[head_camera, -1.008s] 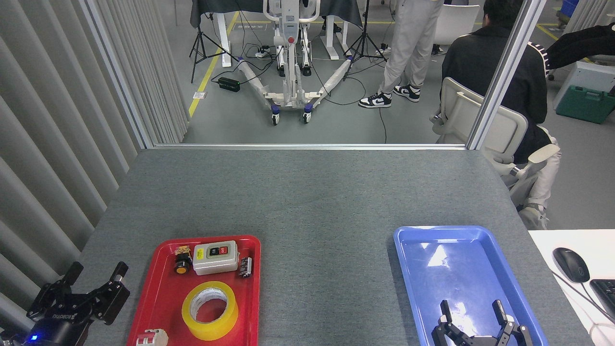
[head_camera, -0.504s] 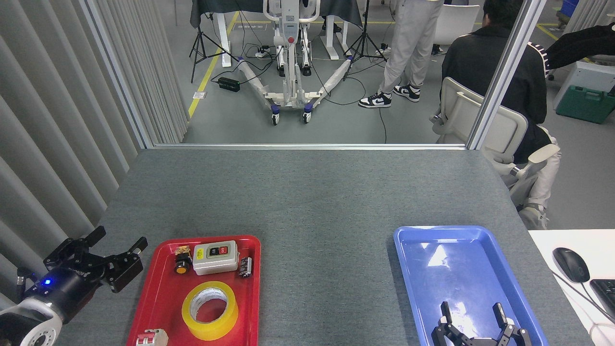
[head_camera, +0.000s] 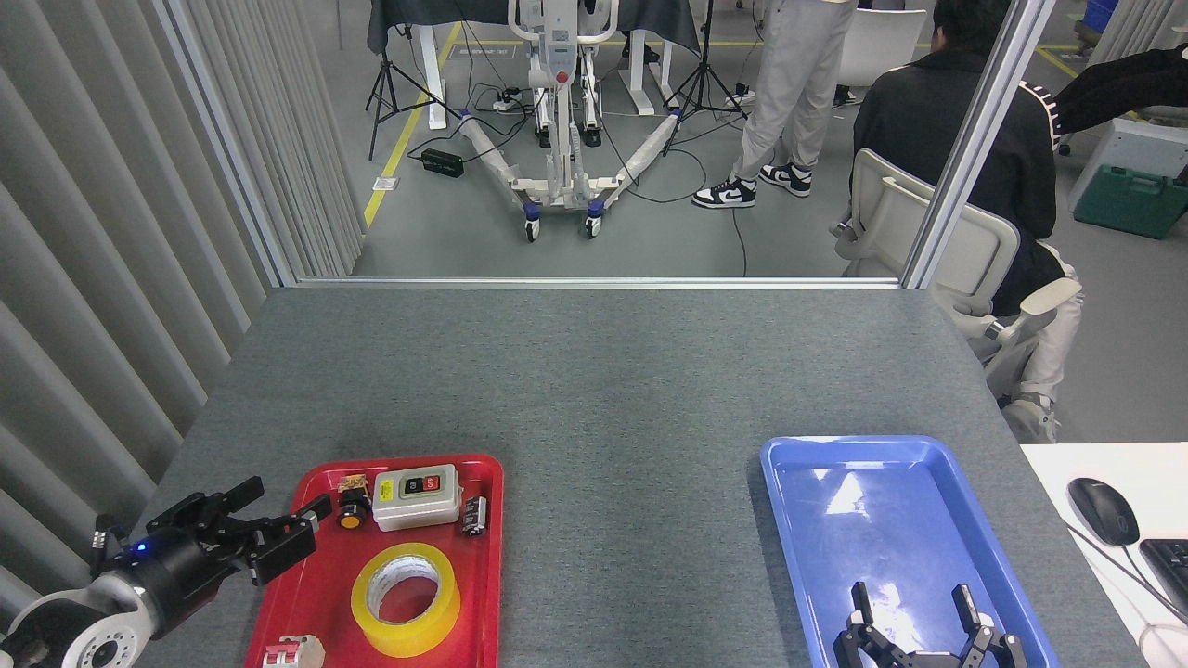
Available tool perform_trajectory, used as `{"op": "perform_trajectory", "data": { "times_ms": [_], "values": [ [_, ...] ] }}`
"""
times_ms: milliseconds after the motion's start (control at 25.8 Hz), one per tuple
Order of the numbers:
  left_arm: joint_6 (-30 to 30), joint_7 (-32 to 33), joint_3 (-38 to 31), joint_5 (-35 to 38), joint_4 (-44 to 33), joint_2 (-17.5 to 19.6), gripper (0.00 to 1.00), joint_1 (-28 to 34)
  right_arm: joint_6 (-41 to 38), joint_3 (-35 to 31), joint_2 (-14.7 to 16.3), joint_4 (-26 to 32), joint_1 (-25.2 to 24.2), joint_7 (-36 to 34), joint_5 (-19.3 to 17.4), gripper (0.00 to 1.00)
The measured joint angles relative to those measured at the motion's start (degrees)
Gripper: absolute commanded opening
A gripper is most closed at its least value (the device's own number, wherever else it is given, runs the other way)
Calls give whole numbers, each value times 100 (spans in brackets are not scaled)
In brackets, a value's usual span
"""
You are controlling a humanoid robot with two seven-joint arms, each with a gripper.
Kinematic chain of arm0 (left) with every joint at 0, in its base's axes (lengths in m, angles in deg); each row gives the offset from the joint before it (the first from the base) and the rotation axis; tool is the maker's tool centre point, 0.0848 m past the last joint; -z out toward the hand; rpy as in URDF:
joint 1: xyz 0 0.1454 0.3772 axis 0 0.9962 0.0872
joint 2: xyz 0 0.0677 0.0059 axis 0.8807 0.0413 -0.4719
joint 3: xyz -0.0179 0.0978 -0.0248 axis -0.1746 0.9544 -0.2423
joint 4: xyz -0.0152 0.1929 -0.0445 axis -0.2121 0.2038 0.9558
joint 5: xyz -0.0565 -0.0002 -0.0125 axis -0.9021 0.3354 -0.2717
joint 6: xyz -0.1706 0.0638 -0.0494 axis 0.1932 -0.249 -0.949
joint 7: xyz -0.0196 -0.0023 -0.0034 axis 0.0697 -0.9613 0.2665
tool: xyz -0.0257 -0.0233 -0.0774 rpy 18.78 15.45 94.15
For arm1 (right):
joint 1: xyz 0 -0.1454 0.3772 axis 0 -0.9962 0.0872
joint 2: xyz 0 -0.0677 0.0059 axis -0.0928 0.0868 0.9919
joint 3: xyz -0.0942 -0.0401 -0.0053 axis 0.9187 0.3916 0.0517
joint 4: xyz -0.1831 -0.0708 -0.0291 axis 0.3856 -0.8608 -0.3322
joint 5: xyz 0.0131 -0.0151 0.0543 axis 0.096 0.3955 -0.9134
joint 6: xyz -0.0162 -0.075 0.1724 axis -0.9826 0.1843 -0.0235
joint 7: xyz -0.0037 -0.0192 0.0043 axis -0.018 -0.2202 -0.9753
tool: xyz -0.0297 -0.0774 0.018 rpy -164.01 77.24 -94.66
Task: Place and move tape with both arms
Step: 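Lower the left gripper onto the tape roll's rim and close it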
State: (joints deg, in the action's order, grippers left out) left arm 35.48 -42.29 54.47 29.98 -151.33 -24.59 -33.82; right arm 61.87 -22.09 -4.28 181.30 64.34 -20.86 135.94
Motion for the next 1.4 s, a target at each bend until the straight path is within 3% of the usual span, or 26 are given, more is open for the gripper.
{"op": "perform_trajectory", "data": {
  "times_ms": [310,543,1085,1395],
  "values": [
    [-561,543,593,-51,14,-77,99,-367,13,17,-3,-2,22,48,22,100],
    [-659,1154,818,-102,212,-369,98,-759,48,69,-11,3,52,152,37,100],
    [-666,2091,1143,-111,333,-329,98,-1256,55,91,-15,6,16,240,39,100],
    [-677,2322,1862,-108,719,-351,97,-1712,54,91,-2,6,1,224,39,100]
  ]
}}
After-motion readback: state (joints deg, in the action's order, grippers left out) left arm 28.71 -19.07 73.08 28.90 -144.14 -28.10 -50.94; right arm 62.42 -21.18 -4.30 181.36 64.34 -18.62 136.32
